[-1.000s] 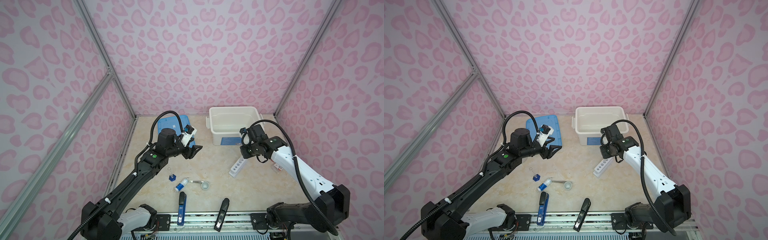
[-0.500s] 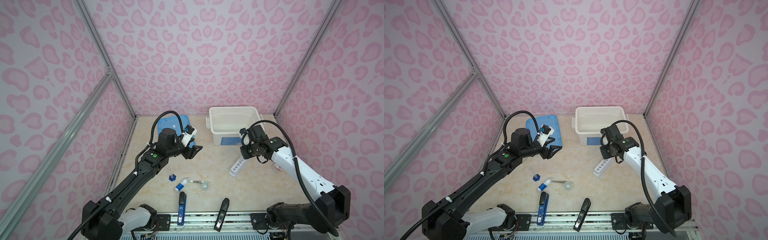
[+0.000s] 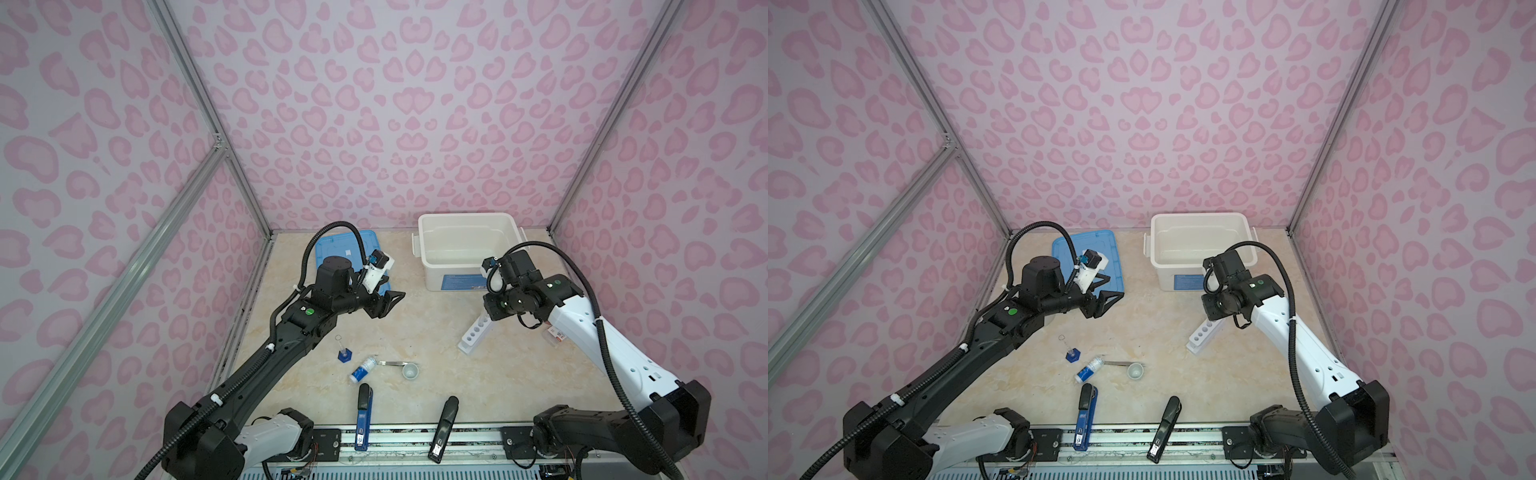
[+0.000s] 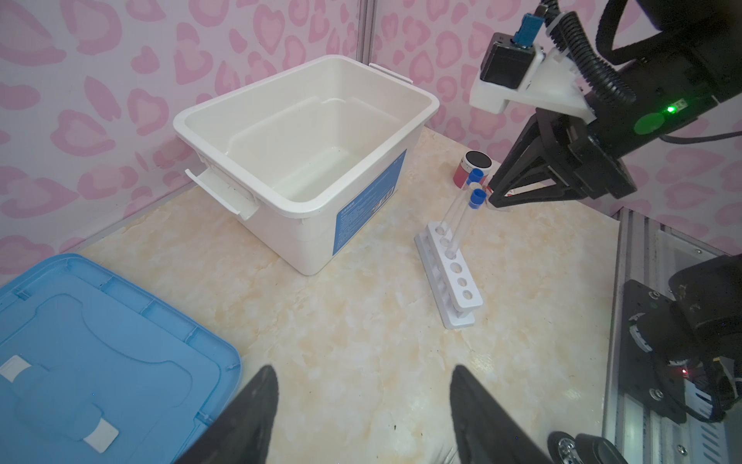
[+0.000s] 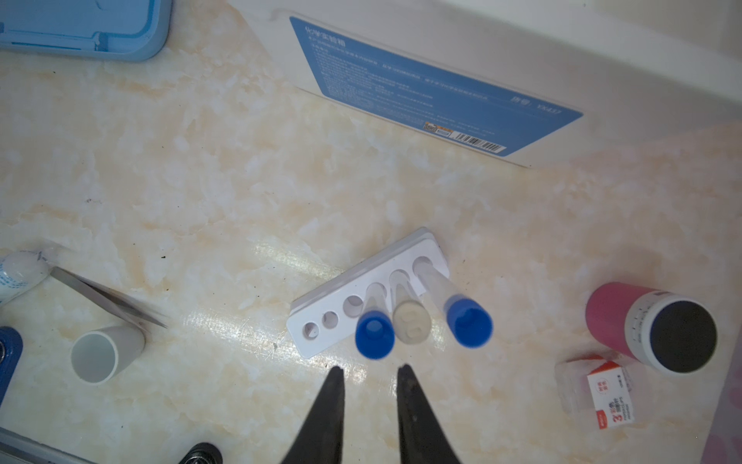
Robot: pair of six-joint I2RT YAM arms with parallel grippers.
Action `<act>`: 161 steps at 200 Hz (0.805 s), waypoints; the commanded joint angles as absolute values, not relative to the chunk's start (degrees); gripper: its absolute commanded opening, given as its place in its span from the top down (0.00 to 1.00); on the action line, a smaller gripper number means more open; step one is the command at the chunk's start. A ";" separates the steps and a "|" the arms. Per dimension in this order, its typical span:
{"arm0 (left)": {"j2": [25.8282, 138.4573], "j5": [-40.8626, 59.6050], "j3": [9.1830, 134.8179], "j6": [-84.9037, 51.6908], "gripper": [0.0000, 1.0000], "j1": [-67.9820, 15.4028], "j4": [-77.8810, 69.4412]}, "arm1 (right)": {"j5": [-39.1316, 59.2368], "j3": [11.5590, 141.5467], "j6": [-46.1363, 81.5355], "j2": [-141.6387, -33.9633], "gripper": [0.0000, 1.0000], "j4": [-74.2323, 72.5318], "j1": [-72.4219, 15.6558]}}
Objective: Organize the chemistry lab equipment
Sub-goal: 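Raise the right gripper and swing it toward the blue-based graduated cylinder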
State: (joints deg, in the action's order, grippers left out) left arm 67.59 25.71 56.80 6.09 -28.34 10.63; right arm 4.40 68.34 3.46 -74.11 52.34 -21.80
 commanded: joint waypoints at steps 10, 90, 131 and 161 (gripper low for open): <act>66.95 26.54 57.65 6.50 0.30 -28.35 10.43 | 4.83 68.44 3.37 -73.24 0.75 52.04 -21.89; 64.94 25.85 57.60 4.89 0.30 -28.23 10.58 | 7.13 70.96 1.73 -71.24 0.73 49.65 -23.37; 62.73 27.08 55.66 1.73 0.30 -25.86 9.09 | 8.34 70.35 0.12 -69.23 0.67 44.11 -26.78; 60.91 29.28 54.35 -1.61 0.29 -21.36 8.39 | 11.02 69.12 0.63 -68.77 0.64 36.82 -30.55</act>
